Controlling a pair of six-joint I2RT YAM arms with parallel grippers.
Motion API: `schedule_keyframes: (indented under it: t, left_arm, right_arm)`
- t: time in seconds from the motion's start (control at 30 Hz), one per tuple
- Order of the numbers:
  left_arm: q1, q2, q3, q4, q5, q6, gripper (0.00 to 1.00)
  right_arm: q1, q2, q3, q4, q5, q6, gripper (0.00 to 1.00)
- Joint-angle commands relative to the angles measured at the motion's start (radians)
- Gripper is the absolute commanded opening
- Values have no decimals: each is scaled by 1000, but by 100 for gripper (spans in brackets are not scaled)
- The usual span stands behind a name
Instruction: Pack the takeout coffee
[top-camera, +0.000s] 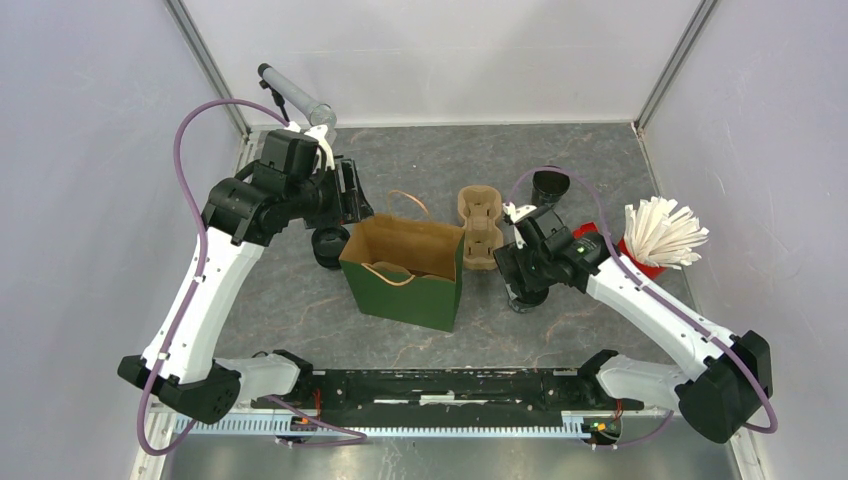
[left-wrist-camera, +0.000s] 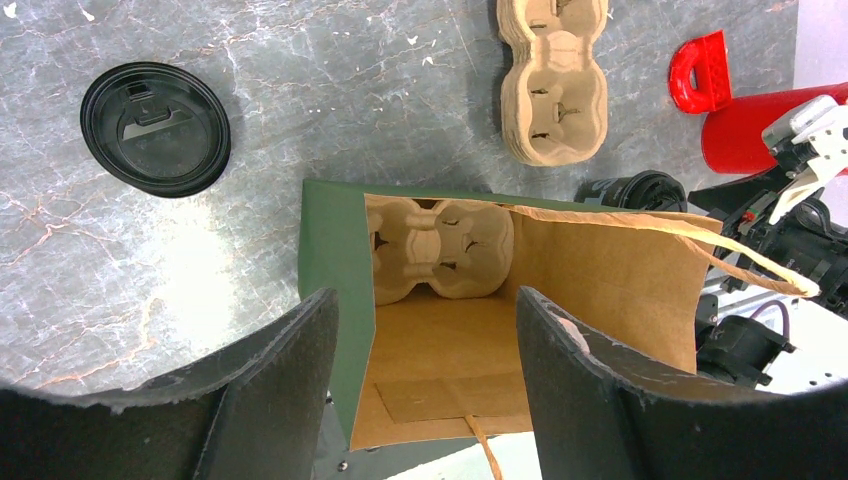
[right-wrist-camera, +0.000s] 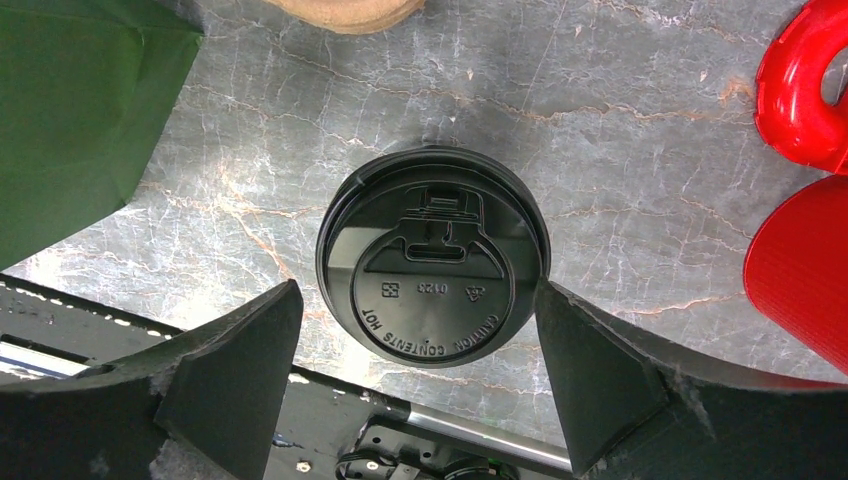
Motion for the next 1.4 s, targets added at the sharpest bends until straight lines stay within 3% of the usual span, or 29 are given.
schedule_keyframes:
  t: [0.0, 0.7, 1.37]
  left_arm:
    - [-1, -23, -1, -2, -10, 42, 72]
    - [-2, -29, -4, -2, -8, 38, 72]
    - [-1, -36, -13, -21, -34, 39, 72]
  right_arm:
    - [5, 1, -7, 14, 32, 13, 92]
    - [6, 1, -39, 37, 40, 10, 94]
    - [4, -20, 10, 31, 63, -20, 87]
